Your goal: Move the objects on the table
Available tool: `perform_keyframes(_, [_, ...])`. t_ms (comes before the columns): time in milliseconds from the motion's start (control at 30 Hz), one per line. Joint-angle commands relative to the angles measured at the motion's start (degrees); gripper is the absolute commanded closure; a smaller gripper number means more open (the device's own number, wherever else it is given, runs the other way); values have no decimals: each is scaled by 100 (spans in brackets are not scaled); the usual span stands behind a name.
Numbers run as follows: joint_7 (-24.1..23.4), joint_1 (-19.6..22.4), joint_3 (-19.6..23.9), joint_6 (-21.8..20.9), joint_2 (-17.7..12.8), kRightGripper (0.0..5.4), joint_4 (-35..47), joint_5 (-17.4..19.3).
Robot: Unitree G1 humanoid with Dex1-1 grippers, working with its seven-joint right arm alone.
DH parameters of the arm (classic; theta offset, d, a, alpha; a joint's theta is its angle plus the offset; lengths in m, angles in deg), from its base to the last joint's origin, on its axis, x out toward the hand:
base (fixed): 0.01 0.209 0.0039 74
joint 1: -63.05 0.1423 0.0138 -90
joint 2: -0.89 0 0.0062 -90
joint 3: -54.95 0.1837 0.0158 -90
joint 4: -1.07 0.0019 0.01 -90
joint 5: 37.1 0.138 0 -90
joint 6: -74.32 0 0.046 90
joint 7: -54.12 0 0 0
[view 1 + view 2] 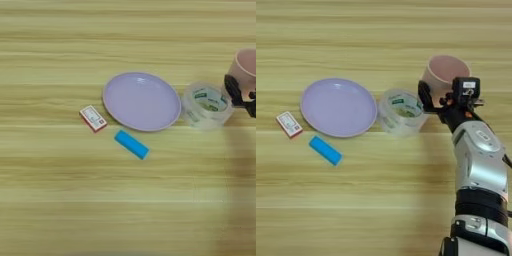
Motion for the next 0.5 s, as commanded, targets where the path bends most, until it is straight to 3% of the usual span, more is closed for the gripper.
perform_keyframes(33, [-224,273,132,-242,-387,121,-42,-50])
perform_keyframes(500, [-305,349,259,-493,-607,121,-575,40])
